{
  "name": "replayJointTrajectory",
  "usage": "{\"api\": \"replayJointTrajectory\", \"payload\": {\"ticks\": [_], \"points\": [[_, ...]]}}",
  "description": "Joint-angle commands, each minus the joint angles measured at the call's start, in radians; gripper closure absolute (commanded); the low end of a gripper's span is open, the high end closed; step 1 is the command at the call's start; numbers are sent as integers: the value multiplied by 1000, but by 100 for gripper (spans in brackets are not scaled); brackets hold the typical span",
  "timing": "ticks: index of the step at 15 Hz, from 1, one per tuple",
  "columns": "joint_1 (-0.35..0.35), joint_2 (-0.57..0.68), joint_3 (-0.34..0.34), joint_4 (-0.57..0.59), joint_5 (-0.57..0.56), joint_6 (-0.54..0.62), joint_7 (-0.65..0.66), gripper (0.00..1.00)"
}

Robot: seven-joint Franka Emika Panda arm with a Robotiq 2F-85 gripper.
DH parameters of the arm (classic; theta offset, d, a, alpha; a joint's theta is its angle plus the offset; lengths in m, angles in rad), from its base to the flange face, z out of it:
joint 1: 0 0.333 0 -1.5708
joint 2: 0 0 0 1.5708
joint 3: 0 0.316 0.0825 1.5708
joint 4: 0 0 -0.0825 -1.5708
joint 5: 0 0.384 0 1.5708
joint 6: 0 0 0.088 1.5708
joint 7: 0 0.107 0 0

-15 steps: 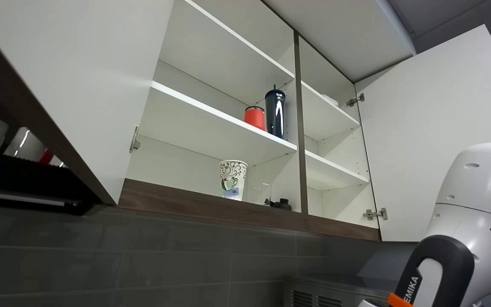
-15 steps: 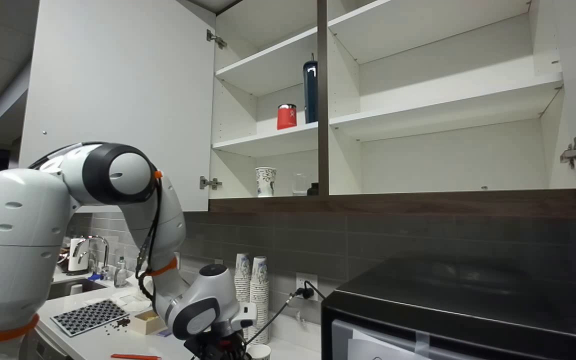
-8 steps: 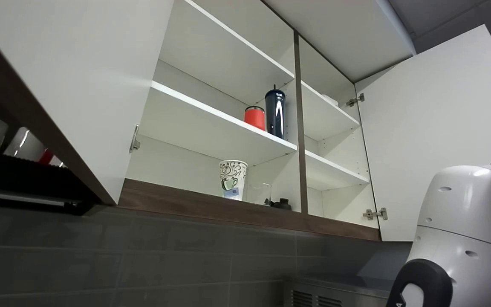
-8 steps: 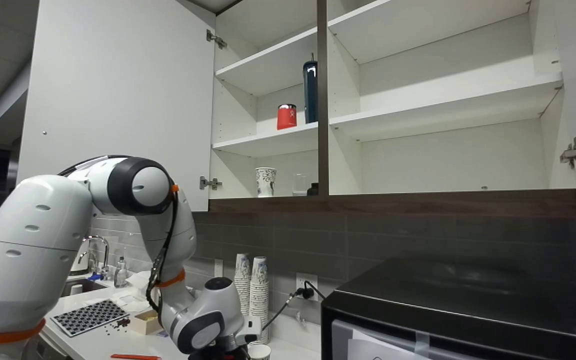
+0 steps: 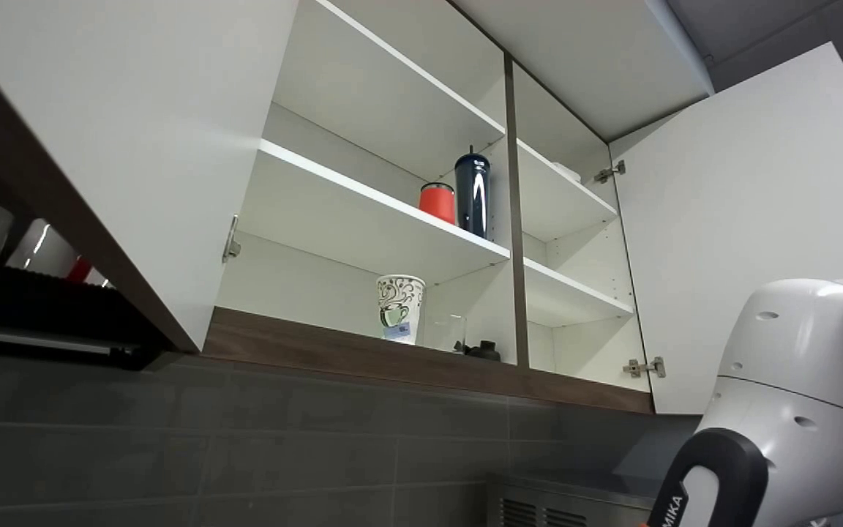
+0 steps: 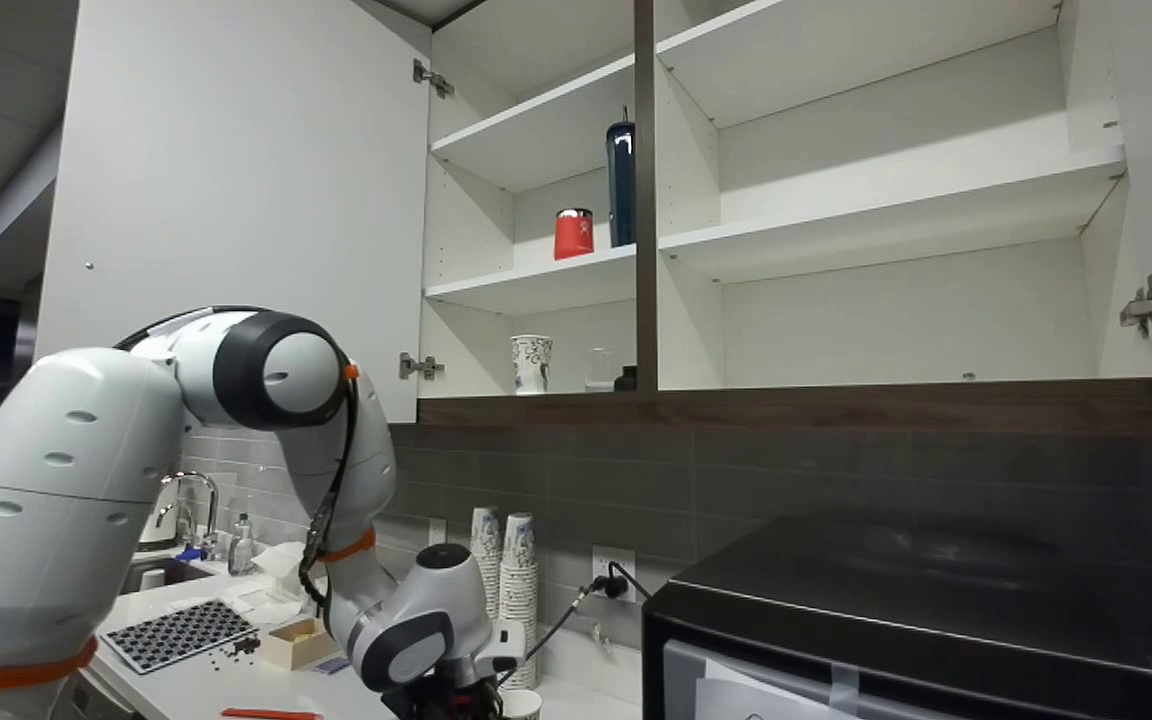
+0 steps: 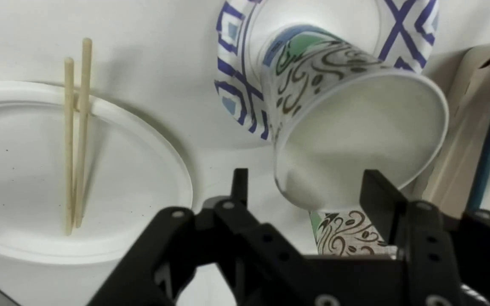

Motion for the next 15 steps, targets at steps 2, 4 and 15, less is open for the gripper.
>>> {"api": "replayJointTrajectory", "payload": {"ticks": [2, 4, 15], "points": [[-24, -123, -27, -48, 2, -142, 23, 0], [19, -188, -110, -84, -76, -214, 92, 0], [105, -478, -247, -150, -121, -664, 1, 0]]}}
